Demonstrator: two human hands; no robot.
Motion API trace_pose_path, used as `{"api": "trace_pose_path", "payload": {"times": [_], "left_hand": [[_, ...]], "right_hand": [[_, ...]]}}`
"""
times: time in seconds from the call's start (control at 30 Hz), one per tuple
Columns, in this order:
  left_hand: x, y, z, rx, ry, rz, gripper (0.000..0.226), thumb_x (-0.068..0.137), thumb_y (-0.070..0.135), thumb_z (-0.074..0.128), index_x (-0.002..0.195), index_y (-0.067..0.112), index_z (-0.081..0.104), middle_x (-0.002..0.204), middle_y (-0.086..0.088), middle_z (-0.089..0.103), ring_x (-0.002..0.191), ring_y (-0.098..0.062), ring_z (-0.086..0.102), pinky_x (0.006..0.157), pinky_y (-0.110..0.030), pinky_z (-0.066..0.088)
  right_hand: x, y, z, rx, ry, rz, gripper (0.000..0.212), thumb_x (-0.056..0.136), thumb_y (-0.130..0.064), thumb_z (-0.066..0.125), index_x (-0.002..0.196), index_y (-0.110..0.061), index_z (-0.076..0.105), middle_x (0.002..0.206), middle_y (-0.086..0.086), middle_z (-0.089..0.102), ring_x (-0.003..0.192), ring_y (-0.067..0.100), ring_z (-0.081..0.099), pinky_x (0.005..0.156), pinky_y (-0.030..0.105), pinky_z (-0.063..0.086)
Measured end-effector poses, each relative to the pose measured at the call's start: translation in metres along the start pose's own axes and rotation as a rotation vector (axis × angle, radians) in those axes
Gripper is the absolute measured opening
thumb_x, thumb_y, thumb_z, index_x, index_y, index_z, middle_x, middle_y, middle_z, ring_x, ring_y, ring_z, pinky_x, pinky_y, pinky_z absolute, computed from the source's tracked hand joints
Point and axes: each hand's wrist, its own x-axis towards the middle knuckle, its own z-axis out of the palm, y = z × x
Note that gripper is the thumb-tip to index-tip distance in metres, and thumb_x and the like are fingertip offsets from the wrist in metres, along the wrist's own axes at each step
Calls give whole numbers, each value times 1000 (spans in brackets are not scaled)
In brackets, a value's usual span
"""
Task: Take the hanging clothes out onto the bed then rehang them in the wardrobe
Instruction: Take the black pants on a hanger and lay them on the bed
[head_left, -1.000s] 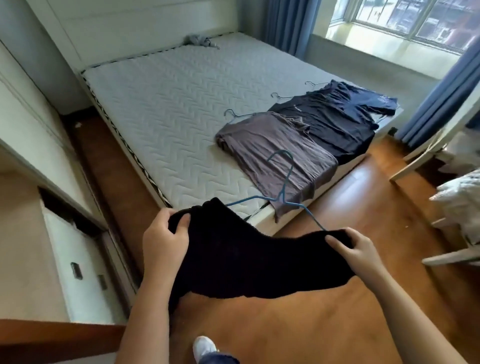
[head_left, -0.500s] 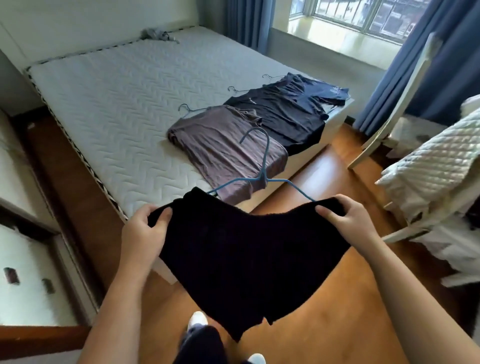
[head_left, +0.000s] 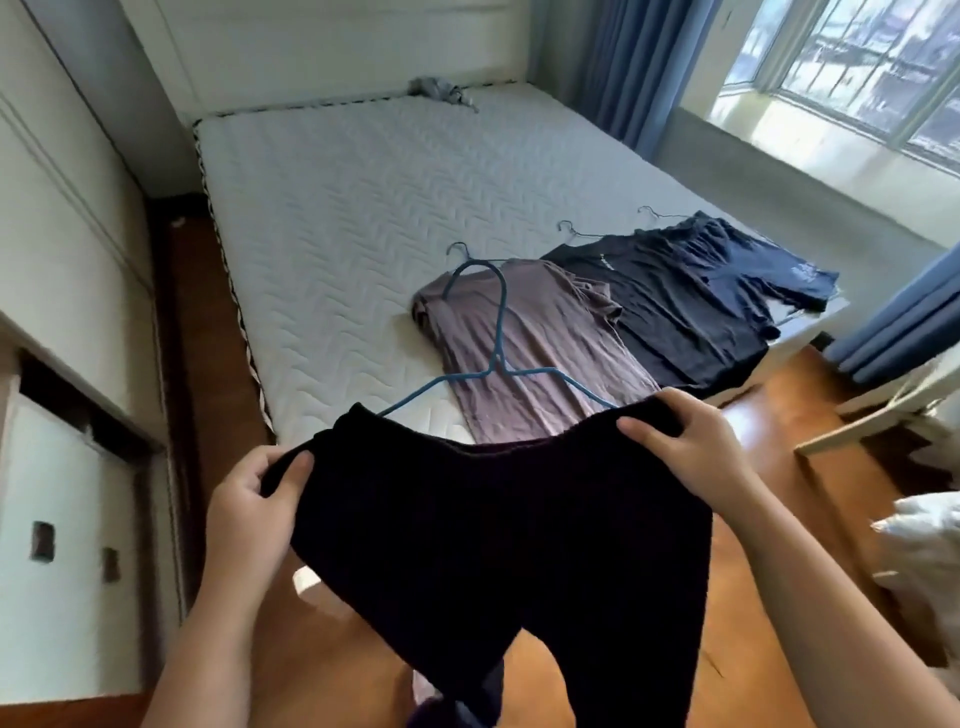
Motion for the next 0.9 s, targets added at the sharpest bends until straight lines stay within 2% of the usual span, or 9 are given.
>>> {"api": "trace_pose_path", "payload": {"times": [0.13, 0.23, 0.33, 0.4, 0.53, 0.63, 0.7, 0.77, 0.9], "left_hand": [[33, -5, 8, -2, 63, -64, 19, 78, 32, 61, 65, 45, 58, 64, 23, 61, 67, -9, 52, 62, -18, 38], [53, -7, 12, 6, 119, -96, 14, 79, 33, 61, 67, 40, 58, 65, 11, 61, 68, -12, 53, 64, -26, 39], [73, -5, 22, 37, 171, -116, 21, 88, 21, 57, 69, 30, 59, 67, 11, 62, 66, -3, 54, 55, -9, 37], [87, 2, 32, 56, 235, -128, 22, 89, 17, 56, 69, 28, 57, 67, 7, 60, 67, -5, 54, 53, -7, 37], [120, 23, 53, 76, 359, -178, 10, 89, 20, 54, 85, 14, 61, 76, 2, 60, 78, -21, 55, 63, -26, 40], [143, 43, 64, 90, 435, -189, 13, 90, 21, 52, 91, 11, 60, 78, 1, 60, 75, -17, 56, 61, -27, 41], [157, 55, 68, 118, 493, -188, 14, 91, 23, 52, 92, 12, 59, 77, 4, 59, 73, -8, 54, 60, -23, 41], [167, 62, 66, 160, 548, -189, 12, 91, 23, 51, 92, 14, 58, 75, 7, 57, 70, -4, 52, 59, -21, 39], [185, 54, 55, 210, 618, -244, 17, 91, 23, 51, 96, 10, 60, 81, -2, 59, 74, -16, 54, 62, -27, 38]], "right_hand": [[56, 1, 23, 64, -81, -26, 19, 77, -24, 72, 70, -28, 55, 68, -8, 61, 63, 0, 56, 56, 8, 40], [97, 0, 38, 99, -148, -33, 19, 76, -22, 73, 69, -26, 56, 62, -12, 63, 61, -4, 56, 54, 7, 40], [143, -2, 50, 91, -190, -76, 21, 75, -24, 73, 67, -30, 55, 63, -10, 62, 64, -5, 56, 56, 7, 40], [177, -6, 56, 101, -218, -106, 21, 75, -25, 73, 67, -31, 55, 66, -8, 61, 63, -6, 56, 56, 6, 41], [245, -16, 63, 107, -300, -140, 21, 76, -28, 72, 66, -30, 54, 65, -9, 60, 56, -5, 57, 52, 6, 41], [291, -25, 67, 138, -379, -150, 19, 78, -28, 70, 68, -28, 54, 66, -9, 61, 55, -7, 57, 48, 5, 40], [316, -33, 74, 168, -433, -157, 16, 79, -27, 70, 71, -26, 56, 69, -7, 62, 58, -2, 59, 50, 8, 41], [336, -42, 85, 190, -497, -168, 16, 79, -26, 69, 72, -25, 56, 70, -5, 63, 64, 8, 60, 56, 18, 43], [367, -55, 108, 157, -651, -200, 10, 79, -24, 70, 79, -27, 60, 80, -6, 66, 74, 8, 63, 63, 20, 47]]}}
